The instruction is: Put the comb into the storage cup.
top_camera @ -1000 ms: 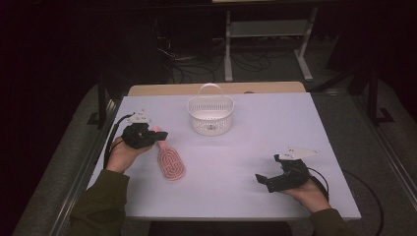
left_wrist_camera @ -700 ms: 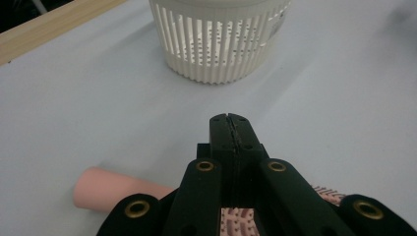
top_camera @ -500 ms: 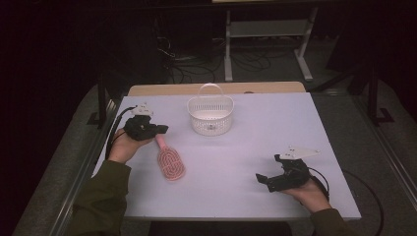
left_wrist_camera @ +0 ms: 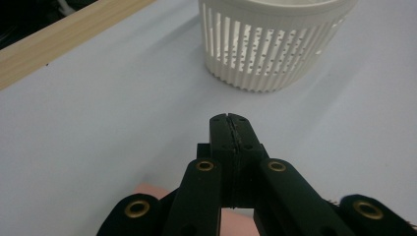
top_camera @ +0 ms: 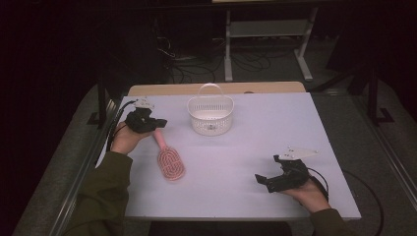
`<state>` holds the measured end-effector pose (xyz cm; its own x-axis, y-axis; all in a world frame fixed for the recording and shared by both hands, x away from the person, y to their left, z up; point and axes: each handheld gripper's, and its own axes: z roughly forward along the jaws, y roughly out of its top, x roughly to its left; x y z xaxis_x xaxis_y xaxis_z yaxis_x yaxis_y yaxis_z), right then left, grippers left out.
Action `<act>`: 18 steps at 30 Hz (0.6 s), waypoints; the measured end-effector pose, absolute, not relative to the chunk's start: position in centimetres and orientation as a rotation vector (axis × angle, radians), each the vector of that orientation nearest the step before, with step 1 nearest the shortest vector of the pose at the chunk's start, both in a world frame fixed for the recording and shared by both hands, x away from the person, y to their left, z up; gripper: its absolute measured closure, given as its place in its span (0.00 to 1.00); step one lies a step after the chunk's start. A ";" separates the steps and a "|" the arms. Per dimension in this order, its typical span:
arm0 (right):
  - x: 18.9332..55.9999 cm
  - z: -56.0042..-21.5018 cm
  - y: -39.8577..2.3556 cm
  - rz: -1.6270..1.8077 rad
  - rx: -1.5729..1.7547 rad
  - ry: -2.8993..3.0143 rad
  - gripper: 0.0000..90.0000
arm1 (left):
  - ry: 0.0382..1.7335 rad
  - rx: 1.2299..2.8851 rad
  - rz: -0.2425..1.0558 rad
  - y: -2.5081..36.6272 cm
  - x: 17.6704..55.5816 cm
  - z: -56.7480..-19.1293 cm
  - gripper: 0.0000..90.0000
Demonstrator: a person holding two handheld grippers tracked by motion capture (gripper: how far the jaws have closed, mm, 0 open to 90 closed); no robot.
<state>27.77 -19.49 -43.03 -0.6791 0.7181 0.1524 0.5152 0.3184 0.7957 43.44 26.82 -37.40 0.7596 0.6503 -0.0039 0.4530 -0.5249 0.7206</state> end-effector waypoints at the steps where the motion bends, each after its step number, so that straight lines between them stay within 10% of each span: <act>1: 27.8 -43.0 -19.5 1.289 1.125 2.356 0.00 | 0.830 2.217 0.341 26.8 43.8 -37.6 1.00; 18: 27.8 -43.1 -19.5 1.288 1.124 2.358 0.00 | 0.904 2.296 0.366 26.4 46.4 -39.5 1.00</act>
